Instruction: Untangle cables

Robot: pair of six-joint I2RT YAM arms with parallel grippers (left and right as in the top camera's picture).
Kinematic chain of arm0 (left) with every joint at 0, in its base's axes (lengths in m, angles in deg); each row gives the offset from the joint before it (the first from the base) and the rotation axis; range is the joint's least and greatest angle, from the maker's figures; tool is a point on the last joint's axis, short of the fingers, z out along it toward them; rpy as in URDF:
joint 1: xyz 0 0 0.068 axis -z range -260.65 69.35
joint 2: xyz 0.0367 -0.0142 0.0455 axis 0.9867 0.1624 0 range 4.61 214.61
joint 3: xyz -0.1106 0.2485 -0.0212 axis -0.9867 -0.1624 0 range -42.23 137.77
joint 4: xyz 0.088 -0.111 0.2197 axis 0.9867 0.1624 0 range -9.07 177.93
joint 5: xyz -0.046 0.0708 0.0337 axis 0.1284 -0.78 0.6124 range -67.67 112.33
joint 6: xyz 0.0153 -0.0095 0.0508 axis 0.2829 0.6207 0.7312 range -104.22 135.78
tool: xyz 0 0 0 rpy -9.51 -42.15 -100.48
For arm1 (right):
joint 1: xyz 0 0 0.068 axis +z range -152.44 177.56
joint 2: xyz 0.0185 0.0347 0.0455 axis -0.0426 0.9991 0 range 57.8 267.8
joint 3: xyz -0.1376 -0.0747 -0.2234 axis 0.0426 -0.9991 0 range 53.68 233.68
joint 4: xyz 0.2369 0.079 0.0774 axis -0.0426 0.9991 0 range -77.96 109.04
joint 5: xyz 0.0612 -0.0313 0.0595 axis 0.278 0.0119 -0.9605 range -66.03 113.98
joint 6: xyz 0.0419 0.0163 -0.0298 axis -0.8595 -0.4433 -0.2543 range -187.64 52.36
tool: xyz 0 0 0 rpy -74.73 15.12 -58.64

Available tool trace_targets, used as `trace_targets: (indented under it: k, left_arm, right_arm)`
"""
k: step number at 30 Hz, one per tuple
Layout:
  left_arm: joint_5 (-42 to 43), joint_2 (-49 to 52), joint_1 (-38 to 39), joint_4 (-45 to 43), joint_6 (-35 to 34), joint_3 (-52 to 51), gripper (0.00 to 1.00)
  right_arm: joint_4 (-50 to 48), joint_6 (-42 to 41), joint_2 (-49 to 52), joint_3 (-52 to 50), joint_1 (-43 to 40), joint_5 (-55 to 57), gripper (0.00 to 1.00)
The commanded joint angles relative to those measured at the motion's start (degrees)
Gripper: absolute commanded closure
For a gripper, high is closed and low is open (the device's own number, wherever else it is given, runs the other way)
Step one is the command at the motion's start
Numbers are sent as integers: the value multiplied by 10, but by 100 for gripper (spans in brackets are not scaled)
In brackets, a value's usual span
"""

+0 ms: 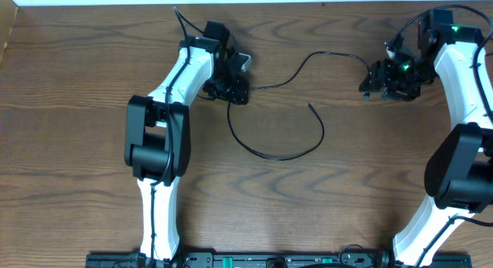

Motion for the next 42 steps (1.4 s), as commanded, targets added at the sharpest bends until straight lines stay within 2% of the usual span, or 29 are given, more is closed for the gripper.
trace_targets:
  k: [1, 10, 15, 18, 19, 20, 24, 28, 35, 42]
  left_arm:
    - [8, 30, -5, 1, -7, -2, 46]
    - [14, 32, -1, 25, -37, -2, 51]
    - [54, 45, 8, 58, -59, -3, 62]
    - [87, 62, 18, 64, -60, -3, 75]
    - [91, 65, 23, 63, -66, -3, 81]
    - [92, 67, 25, 63, -68, -3, 92]
    - [94, 58, 32, 64, -70, -3, 93]
    - [115, 16, 30, 69, -71, -2, 92]
    - [147, -151, 33, 67, -79, -1, 93]
    - [164, -313, 49, 39, -99, -1, 92]
  right_arm:
    - [2, 9, -9, 5, 0, 0, 35]
    - [3, 13, -9, 5, 0, 0, 35]
    - [3, 13, -9, 5, 0, 1, 35]
    - [5, 13, -9, 5, 0, 0, 35]
    - [7, 13, -9, 5, 0, -1, 35]
    - [8, 13, -9, 5, 1, -2, 34]
    - [18, 21, -9, 5, 5, -12, 36]
    - [16, 53, -14, 5, 8, -97, 40]
    - [7, 163, -63, 5, 10, -284, 40]
    - [-28, 136, -90, 5, 13, -414, 40]
